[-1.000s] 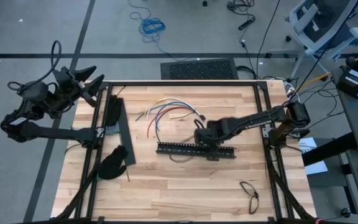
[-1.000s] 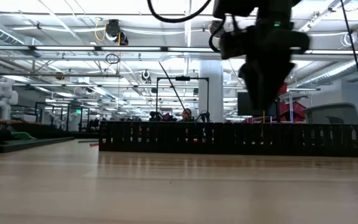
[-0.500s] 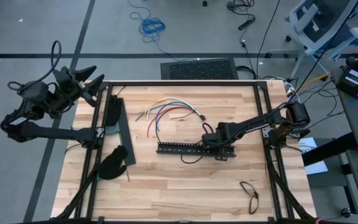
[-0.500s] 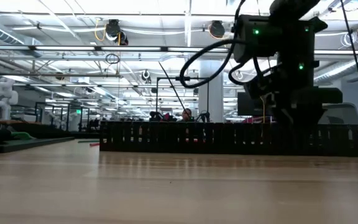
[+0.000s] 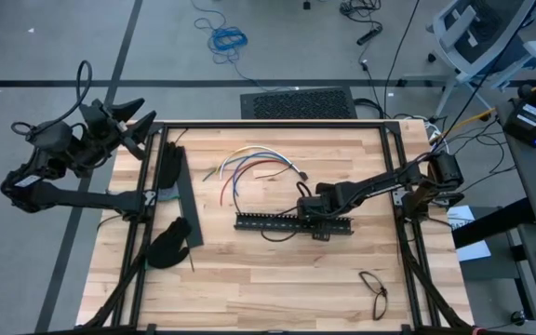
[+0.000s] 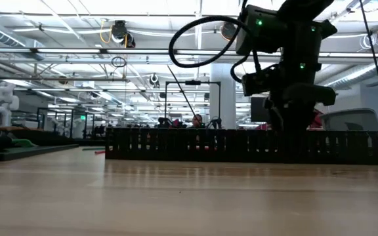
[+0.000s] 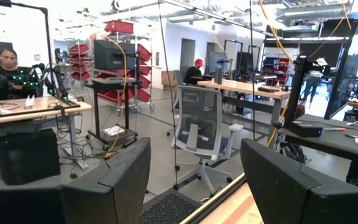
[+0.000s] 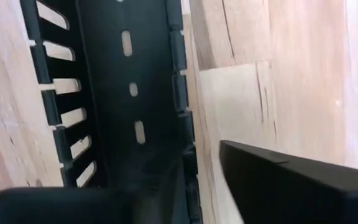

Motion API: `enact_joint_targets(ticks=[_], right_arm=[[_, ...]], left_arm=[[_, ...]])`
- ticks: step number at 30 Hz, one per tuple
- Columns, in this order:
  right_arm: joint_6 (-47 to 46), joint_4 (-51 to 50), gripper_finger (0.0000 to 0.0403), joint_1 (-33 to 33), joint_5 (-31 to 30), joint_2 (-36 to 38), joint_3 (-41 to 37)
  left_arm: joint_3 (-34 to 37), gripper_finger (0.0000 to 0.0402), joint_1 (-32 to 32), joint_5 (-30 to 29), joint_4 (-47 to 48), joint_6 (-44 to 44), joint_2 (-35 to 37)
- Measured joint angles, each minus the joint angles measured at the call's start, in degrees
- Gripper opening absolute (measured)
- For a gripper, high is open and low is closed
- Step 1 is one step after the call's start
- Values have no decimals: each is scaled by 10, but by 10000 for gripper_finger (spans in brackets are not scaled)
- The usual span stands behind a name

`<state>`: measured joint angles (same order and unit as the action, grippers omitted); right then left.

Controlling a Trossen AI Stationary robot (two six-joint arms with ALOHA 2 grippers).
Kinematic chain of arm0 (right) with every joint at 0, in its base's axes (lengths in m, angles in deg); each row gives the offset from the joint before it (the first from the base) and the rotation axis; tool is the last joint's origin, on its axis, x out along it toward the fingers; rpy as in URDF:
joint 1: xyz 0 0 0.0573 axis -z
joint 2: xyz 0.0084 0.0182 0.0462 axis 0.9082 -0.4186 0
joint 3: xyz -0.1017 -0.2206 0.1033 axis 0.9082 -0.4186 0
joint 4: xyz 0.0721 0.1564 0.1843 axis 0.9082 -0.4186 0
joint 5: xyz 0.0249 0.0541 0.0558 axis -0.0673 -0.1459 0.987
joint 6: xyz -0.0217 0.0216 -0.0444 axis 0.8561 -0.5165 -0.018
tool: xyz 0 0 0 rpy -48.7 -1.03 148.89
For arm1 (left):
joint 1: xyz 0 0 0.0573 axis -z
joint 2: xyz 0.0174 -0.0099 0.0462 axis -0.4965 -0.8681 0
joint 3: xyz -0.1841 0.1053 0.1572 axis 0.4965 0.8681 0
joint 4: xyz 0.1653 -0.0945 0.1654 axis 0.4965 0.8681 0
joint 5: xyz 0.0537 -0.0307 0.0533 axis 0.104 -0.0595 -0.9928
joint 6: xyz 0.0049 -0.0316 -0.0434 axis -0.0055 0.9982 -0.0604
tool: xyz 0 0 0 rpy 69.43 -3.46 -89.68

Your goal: Ziptie cables

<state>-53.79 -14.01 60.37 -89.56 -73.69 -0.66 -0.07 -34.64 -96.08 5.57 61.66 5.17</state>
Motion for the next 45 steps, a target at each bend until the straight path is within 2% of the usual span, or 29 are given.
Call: enact_joint_targets(ticks=[4,6,13,20,23,28,34,40,45], right_arm=[[0,32,32,0,1,0,0],[0,54,10,0,1,0,0],[-19,91,4,6,1,0,0],[49,93,2,23,11,-13,9],[83,92,2,30,29,-49,47],[118,84,1,29,30,-137,160],[151,31,1,29,32,-217,275],[125,23,1,35,40,-239,319],[96,32,0,43,46,-241,323]], left_arm=[[0,246,0,0,0,0,0],[0,246,0,0,0,0,0],[0,246,0,0,0,0,0],[0,246,0,0,0,0,0],[0,246,0,0,0,0,0],[0,246,0,0,-1,0,0],[0,246,0,0,-1,-5,0],[0,246,0,0,0,-6,0],[0,246,0,0,0,-6,0]])
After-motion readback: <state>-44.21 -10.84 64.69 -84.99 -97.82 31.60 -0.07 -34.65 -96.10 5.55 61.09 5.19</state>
